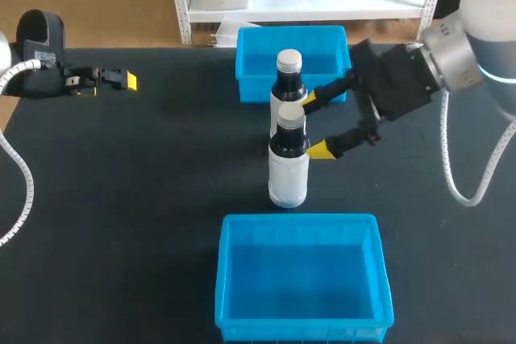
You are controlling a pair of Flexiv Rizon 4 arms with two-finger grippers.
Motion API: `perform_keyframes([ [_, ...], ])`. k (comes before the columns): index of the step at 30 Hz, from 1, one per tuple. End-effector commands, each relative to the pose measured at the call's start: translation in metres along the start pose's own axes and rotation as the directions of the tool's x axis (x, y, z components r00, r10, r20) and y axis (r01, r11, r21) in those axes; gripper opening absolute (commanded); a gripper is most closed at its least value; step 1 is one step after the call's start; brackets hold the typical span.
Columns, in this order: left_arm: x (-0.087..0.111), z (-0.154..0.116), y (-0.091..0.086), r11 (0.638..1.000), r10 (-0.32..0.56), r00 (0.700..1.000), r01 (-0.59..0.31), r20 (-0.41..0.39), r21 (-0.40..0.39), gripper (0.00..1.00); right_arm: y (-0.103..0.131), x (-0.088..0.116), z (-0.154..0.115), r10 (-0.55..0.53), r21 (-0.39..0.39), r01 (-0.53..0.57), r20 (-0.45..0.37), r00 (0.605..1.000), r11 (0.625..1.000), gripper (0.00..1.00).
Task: Pick up the bottle, and place it in the far bin if it is heavy, or in the near bin if it is light.
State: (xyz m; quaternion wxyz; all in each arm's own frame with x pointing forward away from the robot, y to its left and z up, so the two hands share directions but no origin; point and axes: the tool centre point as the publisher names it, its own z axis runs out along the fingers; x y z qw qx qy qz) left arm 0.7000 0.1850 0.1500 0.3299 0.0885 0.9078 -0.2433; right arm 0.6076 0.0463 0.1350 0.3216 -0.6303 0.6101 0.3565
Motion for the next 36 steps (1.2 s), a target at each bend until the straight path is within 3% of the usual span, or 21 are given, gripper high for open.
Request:
perform_keyframes([
  [1, 0.0, 0.0, 0.0, 1.0, 0.0, 1.0, 0.0, 0.0, 0.0, 1.0, -0.004, -0.001, 0.009, 0.002, -0.001, -0.002, 0.008, 1.0, 1.0, 1.0],
  [16, 0.0, 0.0, 0.0, 1.0, 0.0, 1.0, 0.0, 0.0, 0.0, 1.0, -0.007, -0.003, 0.03, 0.03, 0.001, -0.03, 0.012, 0.999, 1.0, 1.0],
  [34, 0.0, 0.0, 0.0, 1.0, 0.0, 1.0, 0.0, 0.0, 0.0, 1.0, -0.014, -0.004, 0.037, 0.056, 0.019, -0.057, 0.022, 0.998, 0.998, 1.0],
  [36, 0.0, 0.0, 0.0, 1.0, 0.0, 1.0, 0.0, 0.0, 0.0, 1.0, -0.014, -0.004, 0.037, 0.057, 0.019, -0.058, 0.023, 0.998, 0.998, 0.94],
])
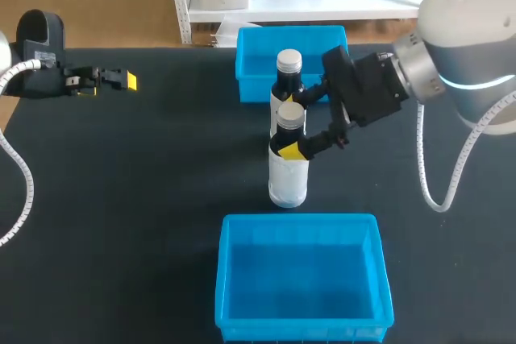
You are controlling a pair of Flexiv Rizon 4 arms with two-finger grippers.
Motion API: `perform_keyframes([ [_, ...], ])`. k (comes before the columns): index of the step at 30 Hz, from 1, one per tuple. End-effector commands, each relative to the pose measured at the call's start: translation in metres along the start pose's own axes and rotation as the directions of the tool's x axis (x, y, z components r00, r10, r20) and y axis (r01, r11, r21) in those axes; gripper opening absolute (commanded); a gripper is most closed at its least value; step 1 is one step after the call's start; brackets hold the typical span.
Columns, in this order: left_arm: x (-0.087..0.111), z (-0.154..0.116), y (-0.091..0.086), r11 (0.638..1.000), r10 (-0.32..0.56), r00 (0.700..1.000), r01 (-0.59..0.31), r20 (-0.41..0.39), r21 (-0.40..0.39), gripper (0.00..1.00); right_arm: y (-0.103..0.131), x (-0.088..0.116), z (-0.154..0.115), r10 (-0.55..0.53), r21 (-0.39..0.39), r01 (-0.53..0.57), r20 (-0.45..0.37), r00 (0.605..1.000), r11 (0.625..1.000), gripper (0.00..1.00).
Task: Pick up the bottle, and place it in the far bin if it is heavy, or in the near bin if it is light.
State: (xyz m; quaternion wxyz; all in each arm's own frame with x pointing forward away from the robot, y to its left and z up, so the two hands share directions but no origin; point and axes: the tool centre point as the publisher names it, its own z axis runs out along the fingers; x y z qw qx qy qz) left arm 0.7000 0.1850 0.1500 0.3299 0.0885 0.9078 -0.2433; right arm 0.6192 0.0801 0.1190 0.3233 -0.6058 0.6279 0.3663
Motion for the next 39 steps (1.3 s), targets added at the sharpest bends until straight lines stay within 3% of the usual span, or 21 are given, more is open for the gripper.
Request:
perform_keyframes([
  [1, 0.0, 0.0, 0.0, 1.0, 0.0, 1.0, 0.0, 0.0, 0.0, 1.0, -0.001, 0.001, 0.001, 0.0, 0.001, 0.0, 0.002, 1.0, 1.0, 0.84],
  [2, 0.0, 0.0, 0.0, 1.0, 0.0, 1.0, 0.0, 0.0, 0.0, 1.0, -0.001, 0.001, 0.001, 0.001, 0.001, -0.001, 0.003, 1.0, 1.0, 0.76],
  [5, 0.0, 0.0, 0.0, 1.0, 0.0, 1.0, 0.0, 0.0, 0.0, 1.0, -0.001, 0.001, 0.0, 0.003, 0.001, -0.003, 0.004, 1.0, 1.0, 0.72],
  [11, 0.0, 0.0, 0.0, 1.0, 0.0, 1.0, 0.0, 0.0, 0.0, 1.0, 0.0, 0.002, 0.0, 0.006, -0.003, -0.006, 0.006, 1.0, 1.0, 0.76],
  [17, 0.0, 0.0, 0.0, 1.0, 0.0, 1.0, 0.0, 0.0, 0.0, 1.0, 0.001, 0.002, 0.001, 0.005, -0.007, -0.005, 0.007, 1.0, 1.0, 0.64],
  [21, 0.0, 0.0, 0.0, 1.0, 0.0, 1.0, 0.0, 0.0, 0.0, 1.0, 0.002, 0.001, 0.0, 0.002, -0.007, -0.002, 0.008, 1.0, 1.0, 0.49],
  [28, 0.0, 0.0, 0.0, 1.0, 0.0, 1.0, 0.0, 0.0, 0.0, 1.0, 0.003, 0.0, 0.0, -0.002, -0.006, 0.002, 0.009, 1.0, 1.0, 0.34],
  [31, 0.0, 0.0, 0.0, 1.0, 0.0, 1.0, 0.0, 0.0, 0.0, 1.0, 0.004, -0.001, -0.002, -0.004, -0.001, 0.004, 0.01, 1.0, 1.0, 0.02],
  [39, 0.0, 0.0, 0.0, 1.0, 0.0, 1.0, 0.0, 0.0, 0.0, 1.0, 0.01, -0.02, -0.022, -0.047, 0.037, 0.046, 0.033, 0.998, 0.998, 0.0],
])
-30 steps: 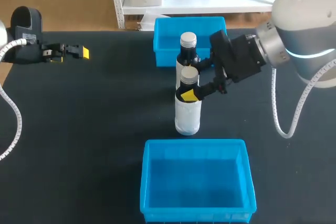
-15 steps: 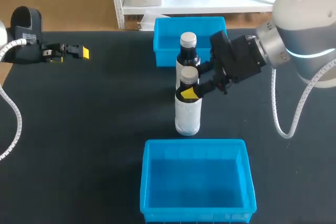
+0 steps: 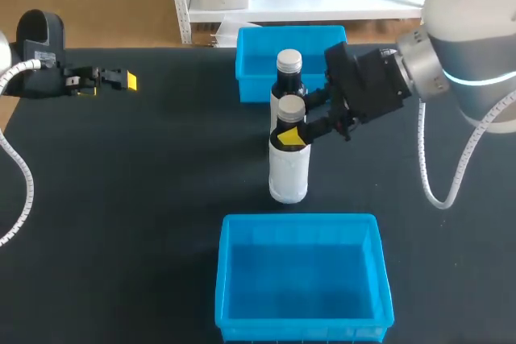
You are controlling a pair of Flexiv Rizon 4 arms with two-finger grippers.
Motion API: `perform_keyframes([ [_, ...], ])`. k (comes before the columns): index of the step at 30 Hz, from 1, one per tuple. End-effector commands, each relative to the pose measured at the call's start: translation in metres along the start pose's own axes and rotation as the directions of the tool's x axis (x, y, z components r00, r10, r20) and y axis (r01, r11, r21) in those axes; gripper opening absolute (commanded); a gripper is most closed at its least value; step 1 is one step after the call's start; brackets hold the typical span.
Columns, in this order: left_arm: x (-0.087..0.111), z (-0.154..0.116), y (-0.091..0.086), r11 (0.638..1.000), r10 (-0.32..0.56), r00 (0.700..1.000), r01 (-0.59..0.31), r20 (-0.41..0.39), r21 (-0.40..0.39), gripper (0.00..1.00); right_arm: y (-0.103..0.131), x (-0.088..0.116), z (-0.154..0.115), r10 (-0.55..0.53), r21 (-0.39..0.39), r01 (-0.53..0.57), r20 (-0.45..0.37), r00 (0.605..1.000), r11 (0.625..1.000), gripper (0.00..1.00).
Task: Pick up the bottle, and place it in the far bin if it is heavy, or in the near bin if it is light.
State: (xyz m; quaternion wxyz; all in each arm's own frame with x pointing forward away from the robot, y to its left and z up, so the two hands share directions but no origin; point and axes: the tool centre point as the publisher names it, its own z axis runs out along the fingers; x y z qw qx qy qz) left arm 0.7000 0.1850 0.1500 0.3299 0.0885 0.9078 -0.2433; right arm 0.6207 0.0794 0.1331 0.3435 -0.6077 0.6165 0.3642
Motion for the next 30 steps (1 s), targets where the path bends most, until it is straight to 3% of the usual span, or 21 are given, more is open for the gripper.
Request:
perform_keyframes([
  [1, 0.0, 0.0, 0.0, 1.0, 0.0, 1.0, 0.0, 0.0, 0.0, 1.0, 0.012, -0.013, -0.017, -0.019, 0.022, 0.019, 0.007, 1.0, 1.0, 0.0],
  [10, 0.0, 0.0, 0.0, 1.0, 0.0, 1.0, 0.0, 0.0, 0.0, 1.0, 0.033, -0.06, -0.048, -0.078, 0.04, 0.076, 0.033, 0.996, 0.996, 0.0],
  [17, 0.0, 0.0, 0.0, 1.0, 0.0, 1.0, 0.0, 0.0, 0.0, 1.0, 0.067, -0.094, -0.057, -0.137, 0.012, 0.137, 0.034, 0.99, 0.991, 0.0],
  [22, 0.0, 0.0, 0.0, 1.0, 0.0, 1.0, 0.0, 0.0, 0.0, 1.0, 0.094, -0.103, -0.058, -0.15, -0.017, 0.151, 0.037, 0.988, 0.988, 0.0],
  [30, 0.0, 0.0, 0.0, 1.0, 0.0, 1.0, 0.0, 0.0, 0.0, 1.0, 0.131, -0.098, -0.047, -0.147, -0.071, 0.151, 0.057, 0.987, 0.986, 0.0],
])
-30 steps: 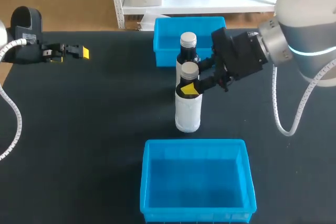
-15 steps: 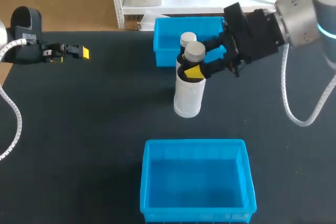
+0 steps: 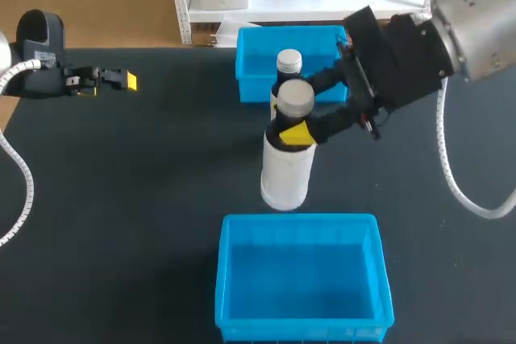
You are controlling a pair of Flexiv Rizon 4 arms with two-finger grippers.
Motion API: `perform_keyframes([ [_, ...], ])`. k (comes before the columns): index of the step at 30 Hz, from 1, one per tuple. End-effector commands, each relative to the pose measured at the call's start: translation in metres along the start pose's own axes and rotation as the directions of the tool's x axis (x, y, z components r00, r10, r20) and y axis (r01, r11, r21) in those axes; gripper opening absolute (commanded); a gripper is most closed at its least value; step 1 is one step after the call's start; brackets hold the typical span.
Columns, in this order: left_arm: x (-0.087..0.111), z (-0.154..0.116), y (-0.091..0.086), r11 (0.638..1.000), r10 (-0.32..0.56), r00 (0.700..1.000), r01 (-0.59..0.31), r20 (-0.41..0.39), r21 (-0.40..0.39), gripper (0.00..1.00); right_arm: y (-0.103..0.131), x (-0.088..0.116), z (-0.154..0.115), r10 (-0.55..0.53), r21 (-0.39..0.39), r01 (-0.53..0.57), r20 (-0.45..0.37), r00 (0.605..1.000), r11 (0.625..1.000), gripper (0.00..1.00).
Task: Pick up the bottle, and place it in the far bin if it is heavy, or in the near bin if it is light.
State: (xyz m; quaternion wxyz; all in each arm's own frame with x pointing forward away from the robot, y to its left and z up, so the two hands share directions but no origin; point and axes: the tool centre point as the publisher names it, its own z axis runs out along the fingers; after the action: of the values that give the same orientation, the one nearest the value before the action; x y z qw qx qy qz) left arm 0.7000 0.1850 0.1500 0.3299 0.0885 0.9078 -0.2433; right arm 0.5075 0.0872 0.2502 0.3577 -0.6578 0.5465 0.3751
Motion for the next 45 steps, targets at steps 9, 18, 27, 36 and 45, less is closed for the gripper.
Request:
perform_keyframes([
  [9, 0.0, 0.0, 0.0, 1.0, 0.0, 1.0, 0.0, 0.0, 0.0, 1.0, 0.041, 0.019, 0.031, 0.029, -0.052, -0.028, 0.022, 0.999, 0.998, 0.0],
  [18, 0.0, 0.0, 0.0, 1.0, 0.0, 1.0, 0.0, 0.0, 0.0, 1.0, 0.051, 0.029, 0.053, 0.046, -0.116, -0.043, 0.022, 0.999, 0.992, 0.0],
  [27, 0.0, 0.0, 0.0, 1.0, 0.0, 1.0, 0.0, 0.0, 0.0, 1.0, 0.051, 0.044, 0.071, 0.061, -0.163, -0.057, 0.02, 0.998, 0.985, 0.0],
  [36, 0.0, 0.0, 0.0, 1.0, 0.0, 1.0, 0.0, 0.0, 0.0, 1.0, 0.046, 0.059, 0.079, 0.062, -0.185, -0.059, 0.009, 0.998, 0.981, 0.0],
  [45, 0.0, 0.0, 0.0, 1.0, 0.0, 1.0, 0.0, 0.0, 0.0, 1.0, 0.045, 0.071, 0.081, 0.055, -0.194, -0.055, -0.002, 0.998, 0.98, 0.0],
])
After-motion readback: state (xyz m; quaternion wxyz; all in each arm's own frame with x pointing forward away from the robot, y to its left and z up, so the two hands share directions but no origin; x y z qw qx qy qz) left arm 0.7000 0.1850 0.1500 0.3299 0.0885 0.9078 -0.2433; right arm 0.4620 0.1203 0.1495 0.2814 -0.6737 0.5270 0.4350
